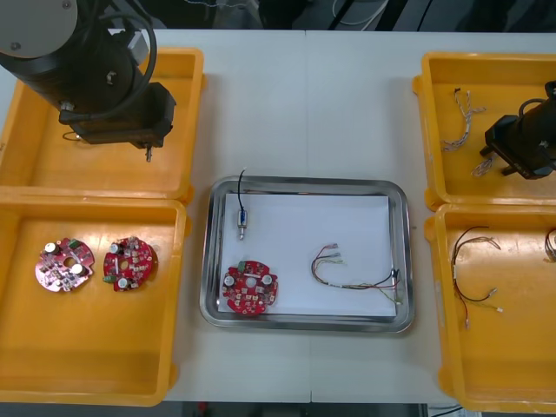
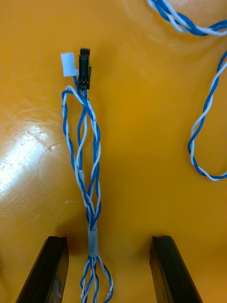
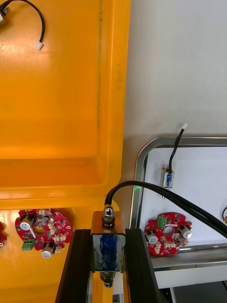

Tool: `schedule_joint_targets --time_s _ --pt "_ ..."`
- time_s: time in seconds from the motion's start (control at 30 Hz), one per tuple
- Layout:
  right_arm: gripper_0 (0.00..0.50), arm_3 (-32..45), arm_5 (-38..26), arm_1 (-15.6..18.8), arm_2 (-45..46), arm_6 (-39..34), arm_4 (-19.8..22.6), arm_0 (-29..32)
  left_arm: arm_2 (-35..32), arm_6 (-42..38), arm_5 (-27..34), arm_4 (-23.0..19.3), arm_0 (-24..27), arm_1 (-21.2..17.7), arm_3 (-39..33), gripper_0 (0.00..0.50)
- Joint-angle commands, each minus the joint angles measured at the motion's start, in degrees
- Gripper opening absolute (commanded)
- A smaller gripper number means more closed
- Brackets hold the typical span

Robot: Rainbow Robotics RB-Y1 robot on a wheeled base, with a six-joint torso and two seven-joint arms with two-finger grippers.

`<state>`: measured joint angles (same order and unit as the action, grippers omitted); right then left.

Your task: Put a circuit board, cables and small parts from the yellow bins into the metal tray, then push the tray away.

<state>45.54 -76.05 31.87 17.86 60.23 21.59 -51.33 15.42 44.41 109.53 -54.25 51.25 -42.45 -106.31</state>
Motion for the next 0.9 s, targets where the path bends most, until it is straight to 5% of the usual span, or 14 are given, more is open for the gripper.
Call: schedule_joint_targets --time_s 0.03,0.07,0.13,0.17,0.2,0.6,0.9 --pt "0.493 0.4 1.4 -0.3 -0.5 -2.2 1.5 2.3 0.5 3.8 0.5 0.1 -0.3 -1.1 -2.0 0.0" --pt "0.459 0.4 1.3 -0.3 -0.7 -2.2 1.6 2.3 0.4 3.8 0.5 0.1 -0.3 -1.1 -2.0 0.0" --pt "0.252 0.4 1.3 -0.3 -1.1 -2.1 1.6 2.5 0.4 3.8 0.5 0.0 -0.3 -1.1 -2.0 0.0" --pt "0.071 0.4 1.3 -0.4 -1.2 -2.2 1.7 2.6 0.4 3.8 0.5 0.0 -0.3 -1.1 -1.9 0.0" --pt "0.0 0.4 1.3 -0.4 -1.3 -2.1 1.8 2.6 0.4 3.8 0.5 0.0 -0.3 -1.1 -2.0 0.0" --pt "0.0 3.3 -1.1 0.2 -0.5 -1.3 1.2 2.3 0.4 3.8 0.5 -0.2 -0.4 -1.1 -1.9 0.0" --pt "0.0 15.5 -16.1 1.9 0.9 -0.3 0.1 2.3 -3.4 4.5 0.5 2.7 -1.1 2.9 -1.5 0.0"
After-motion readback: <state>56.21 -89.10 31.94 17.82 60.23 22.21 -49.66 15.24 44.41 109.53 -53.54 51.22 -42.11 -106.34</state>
